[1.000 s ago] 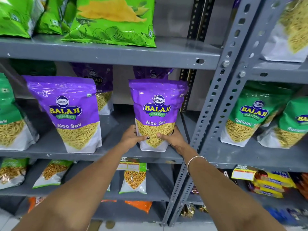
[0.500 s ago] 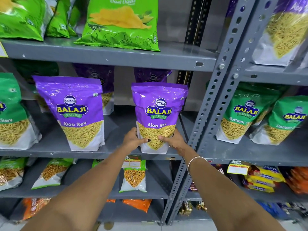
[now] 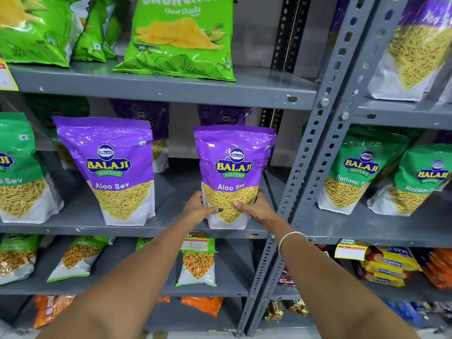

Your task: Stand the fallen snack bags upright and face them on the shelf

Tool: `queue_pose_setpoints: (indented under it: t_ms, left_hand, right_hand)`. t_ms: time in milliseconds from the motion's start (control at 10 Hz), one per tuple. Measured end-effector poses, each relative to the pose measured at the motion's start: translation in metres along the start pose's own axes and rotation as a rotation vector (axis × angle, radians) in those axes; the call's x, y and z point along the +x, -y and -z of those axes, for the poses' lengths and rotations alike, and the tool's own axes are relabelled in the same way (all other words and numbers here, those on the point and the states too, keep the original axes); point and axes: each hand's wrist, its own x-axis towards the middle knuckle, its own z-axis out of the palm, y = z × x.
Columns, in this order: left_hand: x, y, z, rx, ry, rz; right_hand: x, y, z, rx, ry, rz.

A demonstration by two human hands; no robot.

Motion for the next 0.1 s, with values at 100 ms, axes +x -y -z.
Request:
queue_pose_setpoints:
  t_ms: [100]
  left_hand:
    - [-0.0052,-0.0004,0.0102,0.069,-0.118,-0.067]
  right_hand:
    - [-0.0038,0.0060,-0.0020,-0.106,-0.292,0.145]
